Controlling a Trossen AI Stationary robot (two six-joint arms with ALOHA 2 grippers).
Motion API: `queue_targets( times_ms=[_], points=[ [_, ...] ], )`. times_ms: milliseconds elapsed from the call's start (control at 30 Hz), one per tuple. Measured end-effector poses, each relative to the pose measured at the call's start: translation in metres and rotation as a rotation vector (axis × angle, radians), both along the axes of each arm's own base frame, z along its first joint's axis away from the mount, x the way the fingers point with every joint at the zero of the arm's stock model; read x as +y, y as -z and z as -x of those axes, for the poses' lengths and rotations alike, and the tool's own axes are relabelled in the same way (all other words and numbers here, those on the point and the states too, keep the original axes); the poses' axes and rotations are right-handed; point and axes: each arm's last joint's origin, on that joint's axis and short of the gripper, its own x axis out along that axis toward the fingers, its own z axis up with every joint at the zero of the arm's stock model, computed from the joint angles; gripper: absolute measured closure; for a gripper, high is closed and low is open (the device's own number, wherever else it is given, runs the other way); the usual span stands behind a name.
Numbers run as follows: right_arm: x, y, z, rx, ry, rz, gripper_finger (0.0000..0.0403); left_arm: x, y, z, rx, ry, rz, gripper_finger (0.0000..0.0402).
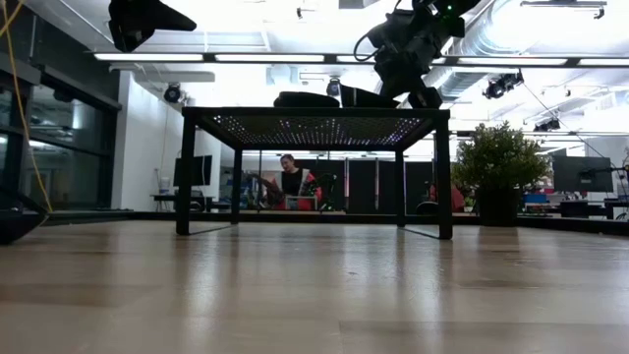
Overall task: Pick & Place Mini shaped plates
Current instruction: Stack the black distorted plate on top of the black distorted plates on the shelf
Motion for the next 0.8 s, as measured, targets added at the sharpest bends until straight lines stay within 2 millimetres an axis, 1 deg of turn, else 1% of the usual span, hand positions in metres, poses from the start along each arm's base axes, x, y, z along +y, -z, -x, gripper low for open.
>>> queue_targets(
  times_ms=[133,500,600,800],
  points=[
    [0.0000,0.0000,0.0000,-0.001,0.000,-0.001,0.0396,0.0000,0.0000,0.0000,0.000,0.001,0.000,0.0189],
    [-0.0002,0.0001,0.0001,0.002,0.002,0.002,0.0336,-0.0001,0.0000,0.0000,0.000,0.002,0.001,0.0189],
    [0.0000,0.0000,0.0001,-0.001,0.004,-0.007,0.0329,0.0000,0.0000,0.0000,0.000,0.001,0.001,0.0189],
    [0.0025,-0.0042,0.0024,-0.021,-0.010,-0.013,0.0327,-0.0001,-0.0001,0.0000,0.000,0.001,0.004,0.0189]
  ],
)
